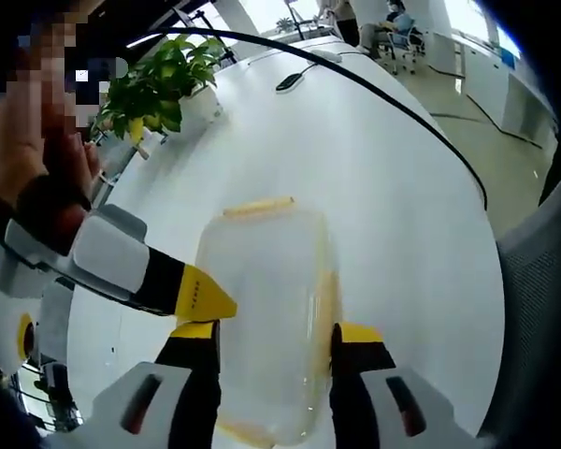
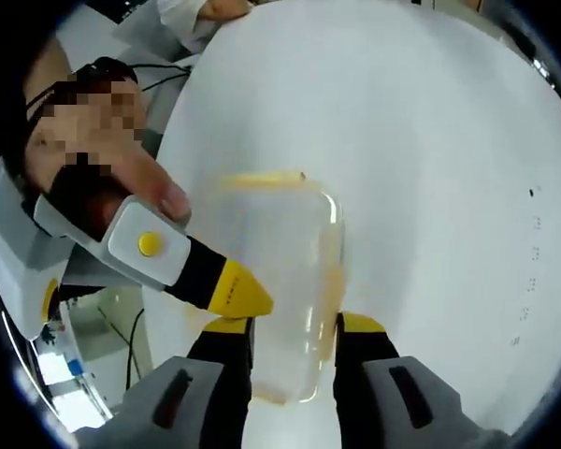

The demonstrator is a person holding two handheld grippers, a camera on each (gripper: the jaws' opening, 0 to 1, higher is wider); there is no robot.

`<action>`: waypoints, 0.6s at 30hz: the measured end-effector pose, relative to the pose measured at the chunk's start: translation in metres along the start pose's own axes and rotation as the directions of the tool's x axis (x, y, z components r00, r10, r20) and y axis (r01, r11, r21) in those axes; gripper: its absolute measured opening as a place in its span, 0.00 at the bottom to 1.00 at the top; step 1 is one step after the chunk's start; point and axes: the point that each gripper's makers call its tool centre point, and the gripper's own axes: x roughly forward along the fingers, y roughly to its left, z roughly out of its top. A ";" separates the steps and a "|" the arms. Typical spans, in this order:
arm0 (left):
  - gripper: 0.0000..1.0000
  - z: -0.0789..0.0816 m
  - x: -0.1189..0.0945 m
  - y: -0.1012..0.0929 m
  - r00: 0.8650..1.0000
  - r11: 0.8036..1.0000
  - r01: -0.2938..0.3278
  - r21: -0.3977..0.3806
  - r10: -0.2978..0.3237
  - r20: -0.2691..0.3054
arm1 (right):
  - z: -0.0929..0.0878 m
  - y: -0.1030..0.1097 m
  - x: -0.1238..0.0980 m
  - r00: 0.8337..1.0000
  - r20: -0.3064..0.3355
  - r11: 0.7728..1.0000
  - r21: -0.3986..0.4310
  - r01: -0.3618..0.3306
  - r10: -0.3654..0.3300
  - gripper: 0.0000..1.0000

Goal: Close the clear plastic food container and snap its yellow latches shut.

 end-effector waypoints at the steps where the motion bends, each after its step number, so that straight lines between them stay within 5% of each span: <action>1: 0.41 0.000 0.000 0.000 1.000 1.000 0.000 0.003 0.000 -0.005 | 0.000 -0.001 0.000 1.000 0.002 1.000 -0.002 0.001 -0.001 0.31; 11: 0.42 0.001 -0.001 0.000 1.000 1.000 0.008 0.005 -0.008 -0.010 | 0.003 -0.004 -0.005 0.996 0.071 0.998 0.001 0.055 -0.055 0.31; 18: 0.42 0.002 -0.003 0.002 0.999 0.999 0.045 -0.004 -0.045 0.007 | 0.004 -0.002 -0.009 0.970 0.188 0.988 0.007 0.154 -0.153 0.31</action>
